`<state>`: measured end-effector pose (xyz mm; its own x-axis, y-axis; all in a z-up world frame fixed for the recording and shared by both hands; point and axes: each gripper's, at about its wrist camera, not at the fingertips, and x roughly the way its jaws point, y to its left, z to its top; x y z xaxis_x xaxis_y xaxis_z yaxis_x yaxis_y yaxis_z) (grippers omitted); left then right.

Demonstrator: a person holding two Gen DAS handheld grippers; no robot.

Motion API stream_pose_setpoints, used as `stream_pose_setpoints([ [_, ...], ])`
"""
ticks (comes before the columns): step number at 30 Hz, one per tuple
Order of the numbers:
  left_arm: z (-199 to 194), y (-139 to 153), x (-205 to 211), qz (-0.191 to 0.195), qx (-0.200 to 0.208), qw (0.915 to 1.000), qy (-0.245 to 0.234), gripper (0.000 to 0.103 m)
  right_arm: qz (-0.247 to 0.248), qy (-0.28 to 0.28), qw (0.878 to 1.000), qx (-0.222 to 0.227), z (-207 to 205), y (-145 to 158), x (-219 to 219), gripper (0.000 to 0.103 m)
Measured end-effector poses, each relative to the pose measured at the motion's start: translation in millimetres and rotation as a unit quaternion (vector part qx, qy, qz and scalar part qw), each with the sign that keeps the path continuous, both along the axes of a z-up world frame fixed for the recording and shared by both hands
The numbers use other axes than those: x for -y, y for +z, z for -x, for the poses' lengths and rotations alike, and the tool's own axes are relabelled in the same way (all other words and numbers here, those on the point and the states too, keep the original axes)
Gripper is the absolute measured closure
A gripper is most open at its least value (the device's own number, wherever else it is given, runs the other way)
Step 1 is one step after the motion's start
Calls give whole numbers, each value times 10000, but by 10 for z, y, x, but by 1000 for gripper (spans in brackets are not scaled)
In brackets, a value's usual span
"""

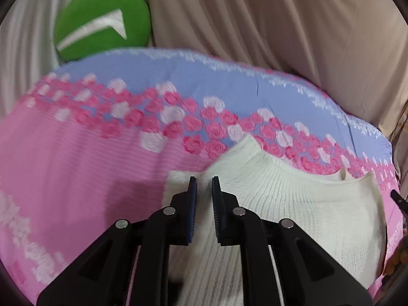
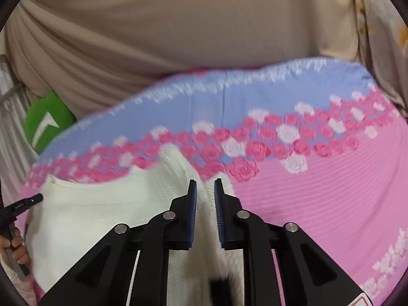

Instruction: Fold small clothes

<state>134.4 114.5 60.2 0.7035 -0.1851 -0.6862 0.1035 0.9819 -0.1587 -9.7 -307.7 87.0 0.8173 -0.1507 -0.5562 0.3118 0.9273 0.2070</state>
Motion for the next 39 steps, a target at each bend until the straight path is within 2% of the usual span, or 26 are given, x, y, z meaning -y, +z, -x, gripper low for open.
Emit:
stream_pose_setpoints([
  [1,190,128,9,-33,201,9998,-18,85,-80,314,9994,125,73,66,-179,86],
  [2,375,231,44,-11,376,9992,-138,73,-156,648,9977,134,119,77,-375,86],
  [4,739,341,228,141,588,9968,-532,65,-339,1457,9887,-7,135,-6,-909,86],
  [7,1008,201,599,99,310,9924,-1183,65,-595,2535,9645,-446,84,-329,-1666,86],
  [10,1101,-99,733,-24,-117,9913,-1312,65,-328,2833,9547,-844,52,-656,-2070,86],
  [12,1111,-266,654,-98,-357,9923,-1180,65,-225,2683,9573,-1052,91,-830,-2047,92],
  [14,1123,-399,481,-211,-513,9937,-975,64,-339,2468,9621,-1114,187,-909,-1833,97],
  [16,1163,-451,259,-171,-596,9947,-821,66,-372,2002,9729,-1094,390,-913,-1498,98],
  [17,1199,-459,165,-176,-616,9952,-738,72,-390,1749,9778,-1087,502,-922,-1317,99],
  [21,1339,-552,-127,-197,-805,9953,-492,79,-551,733,9907,-1001,935,-919,-570,103],
  [24,1417,-573,-173,-297,-732,9959,-439,81,-949,358,9913,-844,1170,-946,-180,103],
  [26,1442,-575,-171,-340,-699,9962,-388,81,-827,196,9929,-835,1226,-928,-129,103],
  [30,1464,-542,-208,-163,-719,9968,-302,80,-628,103,9943,-856,1236,-874,-189,103],
  [32,1478,-451,-212,-36,-705,9972,-245,80,-540,54,9956,-764,1278,-767,-218,95],
  [34,1493,-240,-159,-43,-396,9988,-297,79,-399,129,9974,-594,1244,-589,-266,88],
  [36,1459,-36,-45,-32,-89,9990,-434,77,-331,388,9978,-413,1112,-430,-352,87],
  [39,1275,250,277,179,275,9957,-861,72,-212,1055,9939,-239,687,-239,-678,86],
])
